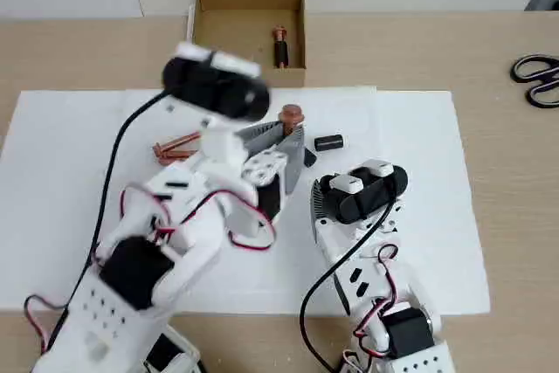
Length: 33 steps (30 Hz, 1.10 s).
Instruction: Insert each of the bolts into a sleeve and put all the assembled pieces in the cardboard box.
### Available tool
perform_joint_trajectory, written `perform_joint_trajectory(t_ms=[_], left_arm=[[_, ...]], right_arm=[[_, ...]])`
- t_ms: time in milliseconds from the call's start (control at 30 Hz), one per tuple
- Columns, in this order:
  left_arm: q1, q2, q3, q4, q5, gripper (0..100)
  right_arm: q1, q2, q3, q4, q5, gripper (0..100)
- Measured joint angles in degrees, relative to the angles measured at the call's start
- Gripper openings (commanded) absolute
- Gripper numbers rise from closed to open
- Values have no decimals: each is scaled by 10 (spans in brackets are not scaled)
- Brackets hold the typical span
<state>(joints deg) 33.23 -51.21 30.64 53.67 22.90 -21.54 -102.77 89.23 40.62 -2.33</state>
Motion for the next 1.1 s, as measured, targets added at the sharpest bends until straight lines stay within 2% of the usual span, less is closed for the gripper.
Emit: perform_joint_trajectory(t_ms=[200,367,500,733,967,1100], left_arm=[[-8,-34,156,-159,-3,6],[-8,-34,229,-273,-3,6],[-8,-34,252,-303,-3,7],[-8,-34,256,-309,-3,7],[-7,-34,291,-349,-3,6],[-7,-34,324,-385,-3,6]], right_arm=[[-12,0,0,0,0,5],[-46,0,0,0,0,5],[-47,0,0,0,0,5],[-47,0,0,0,-1,5],[-77,0,0,-13,-2,5],[-77,-2,0,-21,-38,5]])
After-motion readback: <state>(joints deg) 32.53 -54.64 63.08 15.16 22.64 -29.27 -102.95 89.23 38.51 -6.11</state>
